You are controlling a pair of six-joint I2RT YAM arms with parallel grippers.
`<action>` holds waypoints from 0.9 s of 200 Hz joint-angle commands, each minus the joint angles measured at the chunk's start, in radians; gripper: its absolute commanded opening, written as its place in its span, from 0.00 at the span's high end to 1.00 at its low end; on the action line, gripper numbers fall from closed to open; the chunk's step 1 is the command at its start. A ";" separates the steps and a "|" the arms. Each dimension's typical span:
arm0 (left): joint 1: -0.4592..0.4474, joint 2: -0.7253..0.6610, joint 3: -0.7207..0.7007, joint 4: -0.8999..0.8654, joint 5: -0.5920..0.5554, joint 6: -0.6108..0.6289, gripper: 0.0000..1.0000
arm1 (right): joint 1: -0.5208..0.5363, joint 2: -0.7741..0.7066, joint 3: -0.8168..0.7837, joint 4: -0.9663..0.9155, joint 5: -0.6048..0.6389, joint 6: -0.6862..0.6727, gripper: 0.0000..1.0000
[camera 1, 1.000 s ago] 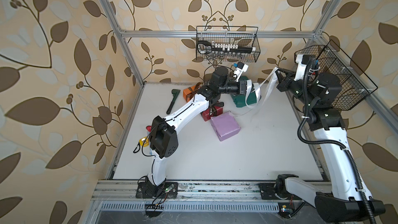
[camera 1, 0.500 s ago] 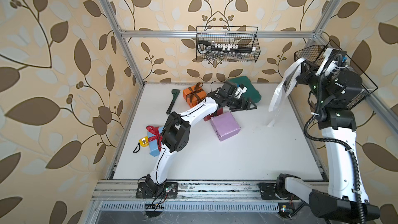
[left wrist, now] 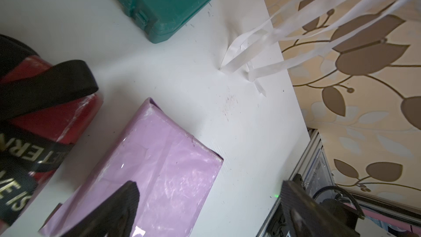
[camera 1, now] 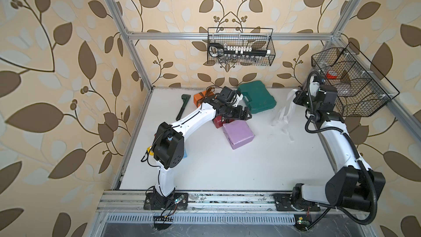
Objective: Untie the ribbon bows on the gift boxes
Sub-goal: Place the ribbon at the center of the board.
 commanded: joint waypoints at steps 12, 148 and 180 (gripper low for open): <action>0.039 -0.170 -0.124 -0.001 -0.078 0.004 0.01 | -0.004 0.077 -0.037 -0.098 -0.046 0.060 0.84; 0.093 -0.385 -0.480 0.038 -0.095 -0.066 0.01 | 0.130 0.091 -0.036 -0.459 -0.029 0.040 0.00; 0.091 -0.421 -0.587 0.128 -0.004 -0.148 0.01 | 0.264 -0.042 -0.174 -0.411 -0.070 0.072 0.01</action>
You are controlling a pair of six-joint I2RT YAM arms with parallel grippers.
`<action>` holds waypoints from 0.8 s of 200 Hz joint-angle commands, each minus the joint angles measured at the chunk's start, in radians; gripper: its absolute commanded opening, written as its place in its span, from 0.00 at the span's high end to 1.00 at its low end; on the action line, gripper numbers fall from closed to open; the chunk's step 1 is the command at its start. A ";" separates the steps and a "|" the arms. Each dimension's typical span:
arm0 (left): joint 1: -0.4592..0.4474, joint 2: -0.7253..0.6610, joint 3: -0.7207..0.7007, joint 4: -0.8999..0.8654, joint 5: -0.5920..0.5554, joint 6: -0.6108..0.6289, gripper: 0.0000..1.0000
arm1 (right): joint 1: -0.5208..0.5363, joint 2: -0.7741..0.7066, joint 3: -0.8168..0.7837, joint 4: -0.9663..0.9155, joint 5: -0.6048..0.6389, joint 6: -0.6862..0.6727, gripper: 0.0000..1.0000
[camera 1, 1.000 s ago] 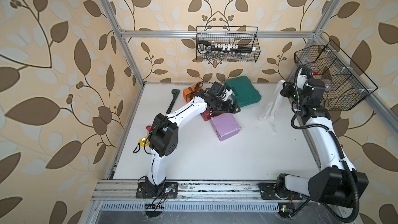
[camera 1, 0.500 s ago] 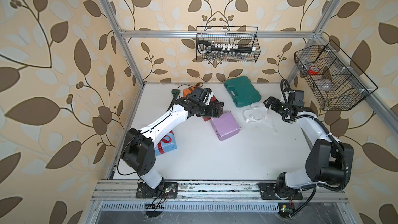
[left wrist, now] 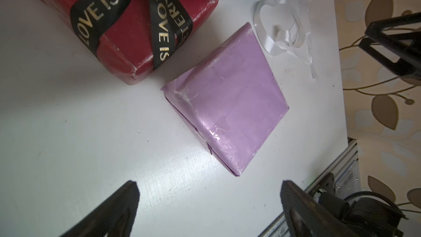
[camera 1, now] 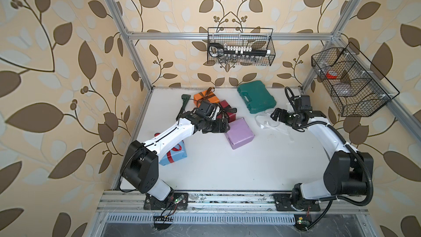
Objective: Untie the ribbon bows on the gift boxes
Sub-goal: Place the ribbon at the center of the board, then move the gift box to the center of the board.
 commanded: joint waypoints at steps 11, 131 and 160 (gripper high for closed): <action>-0.003 -0.066 -0.116 0.146 0.139 -0.107 0.01 | 0.108 -0.145 -0.138 0.026 -0.150 0.042 0.05; -0.133 0.255 -0.112 0.834 0.237 -0.366 0.01 | 0.210 -0.393 -0.310 0.270 -0.167 0.228 0.01; -0.136 0.354 -0.012 0.858 0.227 -0.364 0.01 | 0.202 -0.401 -0.315 0.307 -0.150 0.238 0.01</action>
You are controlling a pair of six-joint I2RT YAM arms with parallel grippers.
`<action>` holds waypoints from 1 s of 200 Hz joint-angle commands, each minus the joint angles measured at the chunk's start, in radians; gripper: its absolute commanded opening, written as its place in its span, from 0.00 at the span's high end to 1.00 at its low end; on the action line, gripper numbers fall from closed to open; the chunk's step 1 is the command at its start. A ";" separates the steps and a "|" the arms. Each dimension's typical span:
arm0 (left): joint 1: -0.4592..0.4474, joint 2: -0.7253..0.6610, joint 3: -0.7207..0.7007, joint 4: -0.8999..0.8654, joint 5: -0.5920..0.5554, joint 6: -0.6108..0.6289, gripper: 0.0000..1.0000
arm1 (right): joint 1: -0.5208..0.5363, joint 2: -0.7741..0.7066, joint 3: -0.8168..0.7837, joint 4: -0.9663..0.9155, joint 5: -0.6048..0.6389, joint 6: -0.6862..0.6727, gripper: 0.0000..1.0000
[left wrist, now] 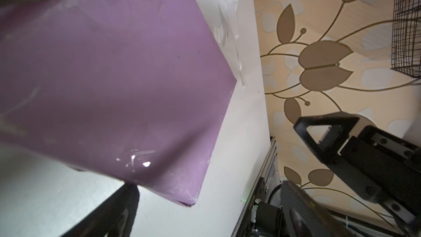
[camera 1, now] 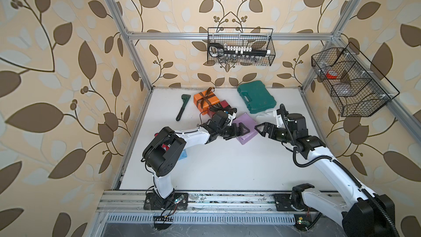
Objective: Untie the ribbon bows on the gift boxes
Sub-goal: Move the gift box to the center of the board.
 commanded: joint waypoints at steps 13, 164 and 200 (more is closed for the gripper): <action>-0.007 0.076 0.142 0.082 0.023 -0.016 0.01 | -0.007 -0.014 0.023 0.055 0.038 0.015 0.01; 0.383 -0.682 -0.098 -0.915 -0.674 0.255 0.01 | 0.217 0.298 0.199 0.233 0.060 -0.058 0.01; 0.665 -0.782 -0.173 -0.943 -0.637 0.269 0.01 | 0.239 0.315 0.187 0.216 0.094 -0.061 0.01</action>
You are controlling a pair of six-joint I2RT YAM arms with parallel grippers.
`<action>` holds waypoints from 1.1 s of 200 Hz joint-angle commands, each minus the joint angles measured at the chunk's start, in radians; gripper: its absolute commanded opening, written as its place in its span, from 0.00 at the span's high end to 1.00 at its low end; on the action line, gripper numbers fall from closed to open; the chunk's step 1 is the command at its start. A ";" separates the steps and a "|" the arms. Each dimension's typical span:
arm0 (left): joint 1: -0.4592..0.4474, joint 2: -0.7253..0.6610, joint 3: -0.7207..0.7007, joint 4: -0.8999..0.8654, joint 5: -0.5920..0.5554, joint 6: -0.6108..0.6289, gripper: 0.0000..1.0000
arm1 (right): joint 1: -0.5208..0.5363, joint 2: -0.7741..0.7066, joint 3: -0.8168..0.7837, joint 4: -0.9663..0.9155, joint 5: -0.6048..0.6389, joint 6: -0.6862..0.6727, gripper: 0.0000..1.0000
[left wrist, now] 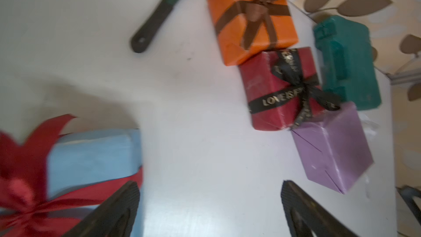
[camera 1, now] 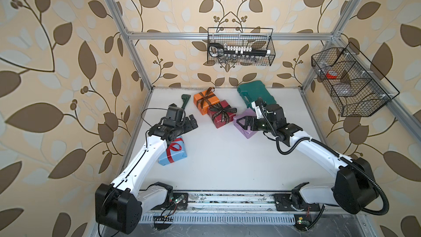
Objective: Untie the ribbon bows on the gift boxes
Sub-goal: Move the gift box to the center of the board.
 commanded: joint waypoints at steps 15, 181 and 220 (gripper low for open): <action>0.227 -0.084 -0.064 -0.057 -0.067 0.034 0.01 | 0.009 0.012 0.003 0.002 0.038 -0.016 0.01; 0.355 0.039 -0.347 0.305 0.363 -0.063 0.04 | 0.007 -0.039 -0.019 -0.089 0.142 -0.080 0.01; 0.144 0.010 -0.383 0.352 0.312 -0.261 0.01 | 0.009 0.001 -0.004 -0.085 0.090 -0.058 0.01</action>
